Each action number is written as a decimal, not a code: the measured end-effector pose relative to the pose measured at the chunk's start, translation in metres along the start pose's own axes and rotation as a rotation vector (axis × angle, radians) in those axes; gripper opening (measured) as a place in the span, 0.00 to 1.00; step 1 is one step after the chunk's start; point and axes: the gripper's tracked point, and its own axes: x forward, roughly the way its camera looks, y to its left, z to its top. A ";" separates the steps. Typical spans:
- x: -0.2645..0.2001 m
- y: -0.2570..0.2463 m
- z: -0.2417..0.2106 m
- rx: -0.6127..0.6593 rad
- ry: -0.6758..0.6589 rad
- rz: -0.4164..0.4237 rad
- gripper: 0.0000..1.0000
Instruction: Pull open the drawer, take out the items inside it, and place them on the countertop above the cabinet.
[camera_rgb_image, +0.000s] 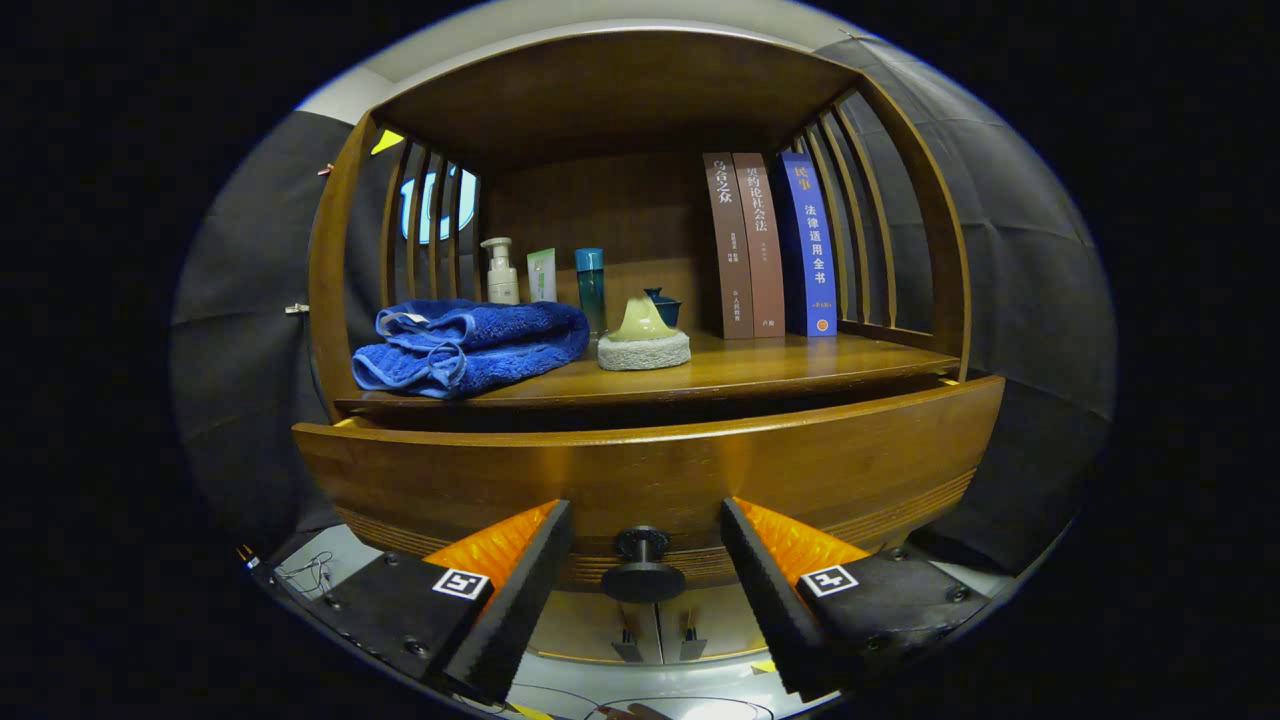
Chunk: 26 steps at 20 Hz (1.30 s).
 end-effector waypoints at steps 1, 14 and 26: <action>0.005 0.000 0.001 0.000 0.000 0.000 0.97; 0.032 0.002 0.005 -0.004 0.005 -0.016 0.97; -0.019 -0.005 0.058 -0.036 -0.087 -0.017 0.97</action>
